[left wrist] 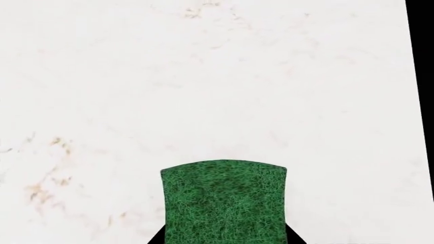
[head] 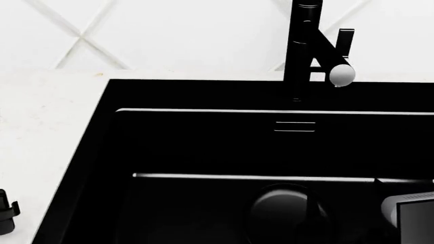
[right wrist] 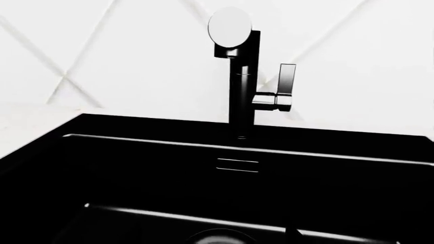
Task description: Pick the pan and sponge and place them into the sink. Then turn on the water.
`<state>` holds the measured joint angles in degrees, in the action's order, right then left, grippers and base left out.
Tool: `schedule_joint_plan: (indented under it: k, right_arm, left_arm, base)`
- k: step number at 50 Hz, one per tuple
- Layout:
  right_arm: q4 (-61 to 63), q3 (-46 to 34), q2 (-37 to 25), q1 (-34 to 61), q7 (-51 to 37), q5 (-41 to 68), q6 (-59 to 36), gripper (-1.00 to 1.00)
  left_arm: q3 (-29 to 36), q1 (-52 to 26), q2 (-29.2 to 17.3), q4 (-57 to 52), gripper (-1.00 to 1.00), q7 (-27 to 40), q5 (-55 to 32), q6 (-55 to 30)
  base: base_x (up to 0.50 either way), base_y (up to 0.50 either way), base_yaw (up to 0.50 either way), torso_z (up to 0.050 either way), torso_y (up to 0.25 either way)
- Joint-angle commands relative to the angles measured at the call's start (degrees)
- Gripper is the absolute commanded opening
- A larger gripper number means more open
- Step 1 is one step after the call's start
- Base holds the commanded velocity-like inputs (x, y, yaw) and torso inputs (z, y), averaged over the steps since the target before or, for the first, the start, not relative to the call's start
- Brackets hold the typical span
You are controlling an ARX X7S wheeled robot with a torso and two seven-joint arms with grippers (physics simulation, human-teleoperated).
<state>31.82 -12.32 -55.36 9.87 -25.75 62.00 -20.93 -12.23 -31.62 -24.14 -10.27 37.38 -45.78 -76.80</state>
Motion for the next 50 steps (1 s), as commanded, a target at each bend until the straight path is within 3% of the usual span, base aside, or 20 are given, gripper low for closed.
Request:
schedule_joint_plan:
  k: [1,8,9,11,12,15,18,19,21,24,32,36,50]
  right_arm:
    - [0.16,0.48,0.11,-0.20,0.28,-0.23,-0.07,1.00]
    - [0.77,-0.30,-0.73,0.32,-1.01,-1.97,-1.54,1.00]
    - [0.86,-0.51,-0.47,0.51,-0.95,-2.10,-1.57,1.00]
    - [0.99,-0.40,-0.39,0.78,-0.97,-1.86,-1.55,1.00]
    - [1.08,-0.25,-0.42,0.74,-0.95,-1.74,-1.42,1.00]
    - [1.26,0.04,-0.73,0.75,-1.12,-1.50,-1.48,1.00]
    - [1.48,-0.09,-0.84,0.64,-1.19,-1.82,-1.56,1.00]
    - [1.43,-0.05,-0.76,0.47,-1.12,-1.86,-1.38,1.00]
    - [1.36,-0.01,-0.76,0.30,-1.04,-1.92,-1.25,1.00]
    - [1.51,0.17,-0.98,0.35,-1.10,-1.78,-1.29,1.00]
    - [1.67,0.16,-1.01,0.16,-1.18,-2.65,-1.03,1.00]
    - [1.95,0.29,-1.21,0.35,-1.43,-2.40,-1.27,1.00]
    - [2.53,1.48,-1.97,-0.89,-2.68,-3.45,-0.44,1.00]
  left_arm:
    - [-0.79,0.23,-0.53,-2.61,-1.00,-0.50,-1.81,-0.15]
    - [2.69,0.29,-3.43,-6.77,-1.00,-4.89,-3.45,0.46]
    - [8.63,0.94,-6.33,-9.23,-1.00,-7.69,0.07,4.70]
    - [5.80,0.33,-4.63,-8.22,-1.00,-6.80,-2.49,2.28]
    - [10.17,0.75,-7.16,-10.10,-1.00,-9.01,0.13,5.22]
    - [13.57,1.11,-9.91,-12.19,-1.00,-14.24,1.45,10.03]
    - [21.86,3.97,-14.64,-15.16,-1.00,-21.85,9.68,22.99]
    - [18.65,3.70,-13.22,-14.36,-1.00,-21.85,4.89,19.81]
    - [20.29,3.90,-14.33,-15.57,-1.00,-23.16,6.46,21.70]
    - [18.55,2.66,-14.74,-15.86,-1.00,-24.76,1.52,17.79]
    - [24.73,2.74,-17.85,-17.94,-1.00,-26.34,8.33,21.97]
    - [22.95,4.33,-19.02,-17.67,-1.00,-27.08,7.30,22.50]
    - [22.81,2.32,-16.72,-18.03,-1.00,-25.32,5.11,19.35]
  base:
    - [0.00,0.00,0.00,0.000,0.000]
    - [0.00,0.00,0.00,0.000,0.000]
    - [0.00,0.00,0.00,0.000,0.000]
    - [0.00,0.00,0.00,0.000,0.000]
    - [0.00,0.00,0.00,0.000,0.000]
    - [0.00,0.00,0.00,0.000,0.000]
    - [0.00,0.00,0.00,0.000,0.000]
    - [0.00,0.00,0.00,0.000,0.000]
    - [0.00,0.00,0.00,0.000,0.000]
    - [0.00,0.00,0.00,0.000,0.000]
    - [0.00,0.00,0.00,0.000,0.000]
    - [0.00,0.00,0.00,0.000,0.000]
    - [0.00,0.00,0.00,0.000,0.000]
